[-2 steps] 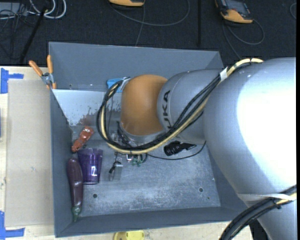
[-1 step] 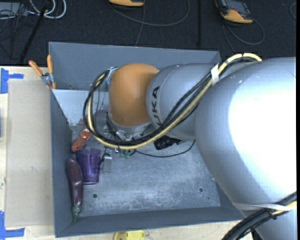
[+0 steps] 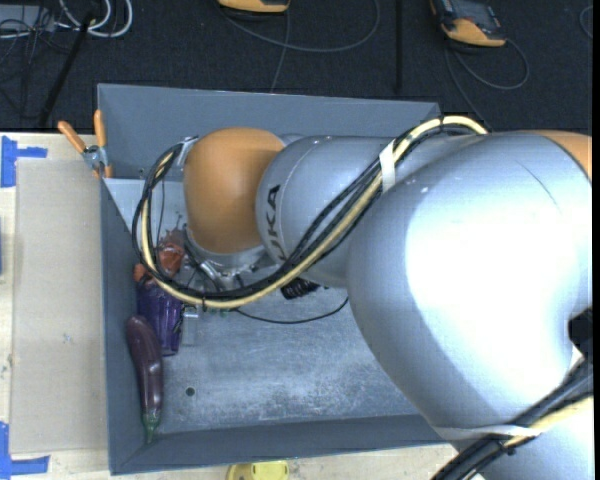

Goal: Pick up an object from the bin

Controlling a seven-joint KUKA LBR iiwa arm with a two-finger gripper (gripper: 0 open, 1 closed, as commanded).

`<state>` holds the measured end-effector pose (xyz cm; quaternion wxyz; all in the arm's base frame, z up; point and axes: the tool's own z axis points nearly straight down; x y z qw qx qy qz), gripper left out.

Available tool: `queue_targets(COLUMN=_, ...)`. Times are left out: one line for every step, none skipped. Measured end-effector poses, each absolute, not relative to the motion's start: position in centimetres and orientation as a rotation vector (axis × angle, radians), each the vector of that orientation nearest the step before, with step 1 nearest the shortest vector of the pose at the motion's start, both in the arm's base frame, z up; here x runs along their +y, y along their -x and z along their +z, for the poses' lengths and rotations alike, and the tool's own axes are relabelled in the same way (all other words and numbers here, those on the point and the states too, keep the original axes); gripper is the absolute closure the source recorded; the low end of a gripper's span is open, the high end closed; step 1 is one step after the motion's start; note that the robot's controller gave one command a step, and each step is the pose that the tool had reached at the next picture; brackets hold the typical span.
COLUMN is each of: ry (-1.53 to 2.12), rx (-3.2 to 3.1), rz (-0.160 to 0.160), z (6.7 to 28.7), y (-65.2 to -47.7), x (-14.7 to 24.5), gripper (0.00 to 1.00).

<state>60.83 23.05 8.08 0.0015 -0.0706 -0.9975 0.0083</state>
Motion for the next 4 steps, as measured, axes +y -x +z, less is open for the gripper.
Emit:
queue_targets(ry=0.021, rx=-3.142, rz=0.03, z=7.3, y=-61.0, x=23.3, gripper=0.0)
queue_targets(ry=0.081, rx=-3.136, rz=0.029, z=7.4, y=-61.5, x=23.3, gripper=0.0)
queue_targets(ry=0.138, rx=-3.138, rz=0.011, z=8.9, y=-60.7, x=24.0, gripper=0.0)
queue_targets(ry=-0.055, rx=-3.142, rz=0.001, z=10.9, y=-60.9, x=24.5, gripper=0.0)
